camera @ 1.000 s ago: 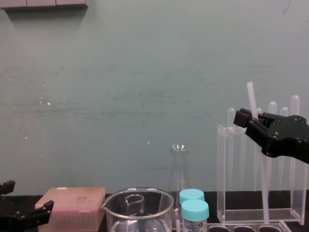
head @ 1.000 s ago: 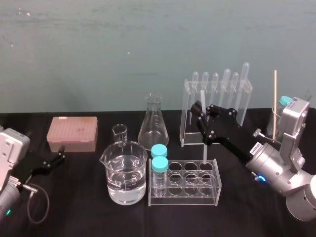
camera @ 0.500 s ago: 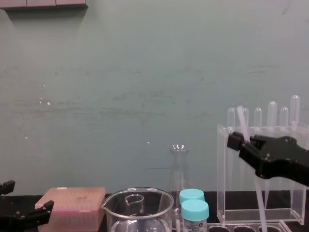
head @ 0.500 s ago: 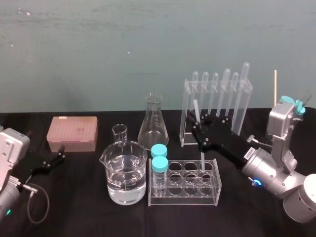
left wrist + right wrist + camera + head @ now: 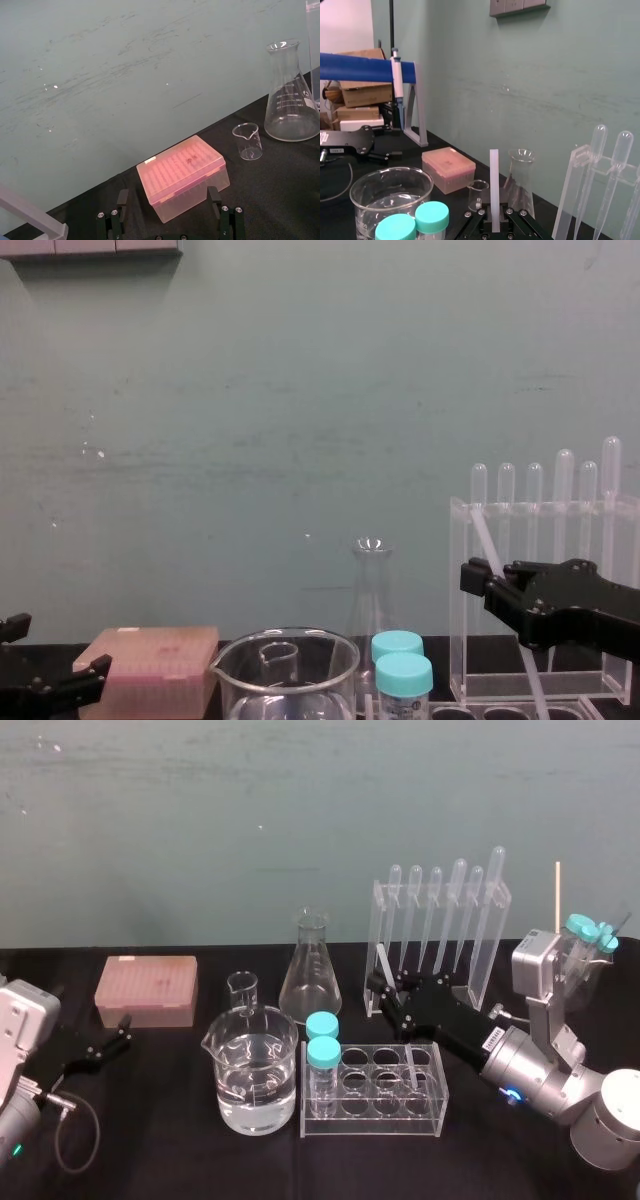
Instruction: Pick up the stirring rod with one hand, then place it down.
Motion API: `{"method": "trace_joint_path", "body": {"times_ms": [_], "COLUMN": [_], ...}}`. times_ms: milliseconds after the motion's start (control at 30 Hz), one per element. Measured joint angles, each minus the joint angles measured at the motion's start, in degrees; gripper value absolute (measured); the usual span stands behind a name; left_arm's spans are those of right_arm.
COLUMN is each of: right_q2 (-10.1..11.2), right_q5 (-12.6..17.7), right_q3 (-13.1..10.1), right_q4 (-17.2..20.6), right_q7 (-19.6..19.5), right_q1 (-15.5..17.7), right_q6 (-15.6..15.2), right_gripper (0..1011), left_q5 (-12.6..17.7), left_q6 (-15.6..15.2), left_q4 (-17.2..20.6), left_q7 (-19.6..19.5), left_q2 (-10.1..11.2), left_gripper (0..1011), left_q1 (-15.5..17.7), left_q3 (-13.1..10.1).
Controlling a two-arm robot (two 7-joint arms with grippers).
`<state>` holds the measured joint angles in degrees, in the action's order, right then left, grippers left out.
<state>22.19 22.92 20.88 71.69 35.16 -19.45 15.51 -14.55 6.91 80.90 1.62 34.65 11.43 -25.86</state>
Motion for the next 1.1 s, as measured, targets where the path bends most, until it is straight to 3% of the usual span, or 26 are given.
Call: {"method": "trace_joint_path", "body": {"times_ms": [667, 900, 1100], "right_q2": [0.03, 0.03, 0.03], "right_q5": [-0.27, -0.23, -0.2], "right_q3": [0.15, 0.11, 0.08], "right_q4": [-0.01, 0.01, 0.02], "right_q7": [-0.44, -0.42, -0.4], "right_q1": [-0.1, -0.08, -0.05], "right_q6": [-0.57, -0.51, -0.47], "right_gripper": [67, 225, 422], "left_q5": [0.0, 0.0, 0.0], "left_q6": [0.0, 0.0, 0.0], "left_q4": [0.0, 0.0, 0.0], "left_q7": [0.0, 0.0, 0.0], "left_q2": [0.0, 0.0, 0.0], "left_gripper": [1000, 1000, 1000], "left_q1": [0.0, 0.0, 0.0], "left_q3": [0.0, 0.0, 0.0]}}
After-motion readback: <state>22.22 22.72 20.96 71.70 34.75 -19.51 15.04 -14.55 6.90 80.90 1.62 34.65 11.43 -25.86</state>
